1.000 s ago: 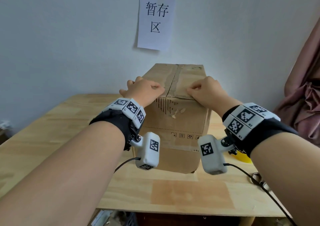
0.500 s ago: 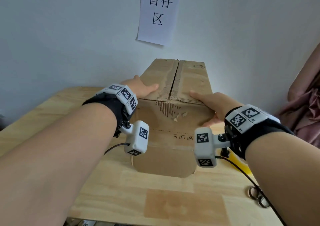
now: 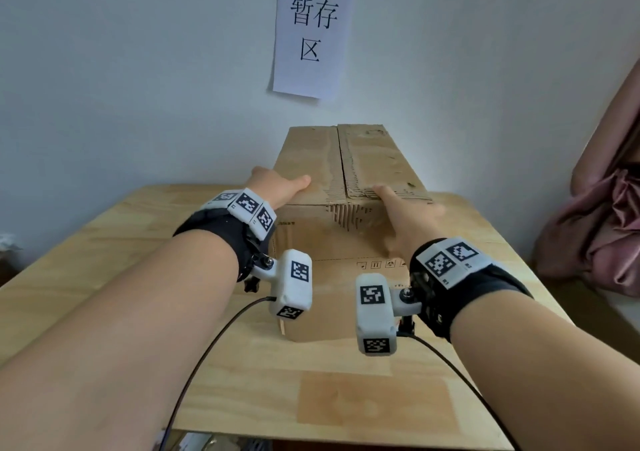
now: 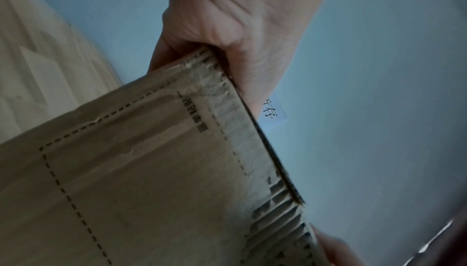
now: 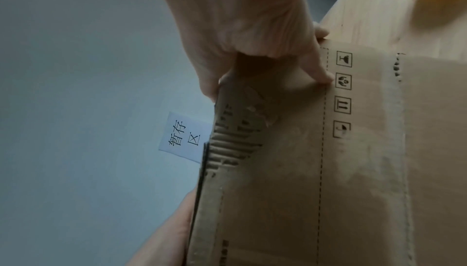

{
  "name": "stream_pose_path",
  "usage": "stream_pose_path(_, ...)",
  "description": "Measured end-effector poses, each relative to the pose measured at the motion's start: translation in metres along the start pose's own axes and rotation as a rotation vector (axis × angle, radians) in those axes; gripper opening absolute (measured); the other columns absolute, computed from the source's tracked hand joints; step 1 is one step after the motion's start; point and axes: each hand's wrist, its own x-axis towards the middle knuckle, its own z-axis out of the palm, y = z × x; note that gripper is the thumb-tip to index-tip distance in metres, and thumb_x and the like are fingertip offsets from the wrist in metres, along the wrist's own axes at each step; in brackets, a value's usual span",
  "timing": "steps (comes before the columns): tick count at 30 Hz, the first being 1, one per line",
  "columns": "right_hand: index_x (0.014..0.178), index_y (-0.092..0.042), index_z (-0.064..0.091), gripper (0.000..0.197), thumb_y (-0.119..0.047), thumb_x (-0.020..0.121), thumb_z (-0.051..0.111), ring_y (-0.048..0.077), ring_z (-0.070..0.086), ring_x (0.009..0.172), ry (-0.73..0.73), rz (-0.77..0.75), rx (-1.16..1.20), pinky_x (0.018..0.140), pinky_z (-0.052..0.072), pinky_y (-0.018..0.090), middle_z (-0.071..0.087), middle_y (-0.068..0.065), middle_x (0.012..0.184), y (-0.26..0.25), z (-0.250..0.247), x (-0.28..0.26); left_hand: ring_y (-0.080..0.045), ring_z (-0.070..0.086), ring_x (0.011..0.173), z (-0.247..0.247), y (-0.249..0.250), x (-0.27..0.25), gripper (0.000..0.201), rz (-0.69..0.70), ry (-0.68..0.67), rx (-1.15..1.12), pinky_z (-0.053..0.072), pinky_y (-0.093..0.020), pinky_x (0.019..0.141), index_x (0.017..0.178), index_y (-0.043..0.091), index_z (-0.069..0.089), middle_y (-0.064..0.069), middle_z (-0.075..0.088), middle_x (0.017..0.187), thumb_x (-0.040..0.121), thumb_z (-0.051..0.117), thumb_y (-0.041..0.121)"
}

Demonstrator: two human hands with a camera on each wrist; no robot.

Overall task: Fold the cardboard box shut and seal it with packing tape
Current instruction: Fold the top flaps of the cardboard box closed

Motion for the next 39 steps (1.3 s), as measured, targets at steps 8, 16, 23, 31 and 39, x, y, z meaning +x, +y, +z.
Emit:
stream_pose_path(8, 0.123, -0.016, 0.033, 0.092, -0.045, 0.055, 0.088, 0.028, 0.048, 0.084, 0.044, 0.069, 0.25, 0.079, 0.054, 0.055, 0.044, 0.003, 0.087, -0.01, -0.014, -0.013, -0.033, 0.051, 0.119, -0.008, -0.017, -0.028, 0.096, -0.036, -0.001, -0.126, 0.045, -0.035, 0.094, 0.141, -0.002, 0.027, -0.016, 0.045, 0.138, 0.079, 0.058, 0.064)
stream_pose_path(16, 0.107, -0.008, 0.054, 0.051, -0.045, 0.076, 0.071, 0.025, 0.056, 0.089, 0.019, -0.121, 0.147, 0.081, 0.051, 0.041, 0.061, 0.014, 0.114, -0.003, -0.036, -0.019, -0.023, 0.059, 0.103, -0.031, -0.017, -0.043, 0.065, 0.13, 0.024, -0.268, 0.048, -0.036, 0.09, 0.12, 0.004, 0.053, -0.006, 0.061, 0.114, 0.077, 0.065, 0.052)
stream_pose_path(23, 0.137, -0.012, 0.033, 0.053, -0.036, 0.093, 0.048, 0.03, 0.064, 0.06, -0.212, -0.216, -0.358, 0.05, 0.05, 0.029, 0.069, 0.023, 0.083, -0.004, -0.051, -0.042, -0.018, 0.055, 0.108, -0.038, -0.016, -0.044, 0.042, 0.277, 0.271, -0.389, 0.044, -0.03, 0.09, 0.117, 0.015, 0.058, -0.002, 0.057, 0.12, 0.082, 0.067, 0.037)
stream_pose_path(31, 0.116, -0.003, 0.054, 0.041, -0.038, 0.095, 0.047, 0.028, 0.067, 0.065, -0.336, -0.366, -0.592, 0.074, 0.059, 0.038, 0.072, 0.019, 0.071, -0.019, -0.038, -0.048, -0.039, 0.029, 0.126, -0.028, -0.015, -0.043, 0.058, 0.071, 0.228, 0.155, 0.035, -0.043, 0.097, 0.137, 0.026, 0.041, -0.015, 0.031, 0.138, 0.087, 0.045, 0.053)
stream_pose_path(39, 0.118, -0.01, 0.064, 0.033, -0.011, 0.096, 0.039, 0.019, 0.056, 0.066, -0.377, -0.672, -0.531, 0.06, 0.047, 0.026, 0.062, 0.008, 0.072, -0.032, 0.0, -0.061, -0.045, 0.004, 0.143, -0.021, -0.006, -0.063, 0.11, -0.036, -0.165, 0.251, 0.008, -0.053, 0.115, 0.151, 0.032, 0.005, -0.014, -0.02, 0.156, 0.064, 0.033, 0.093)
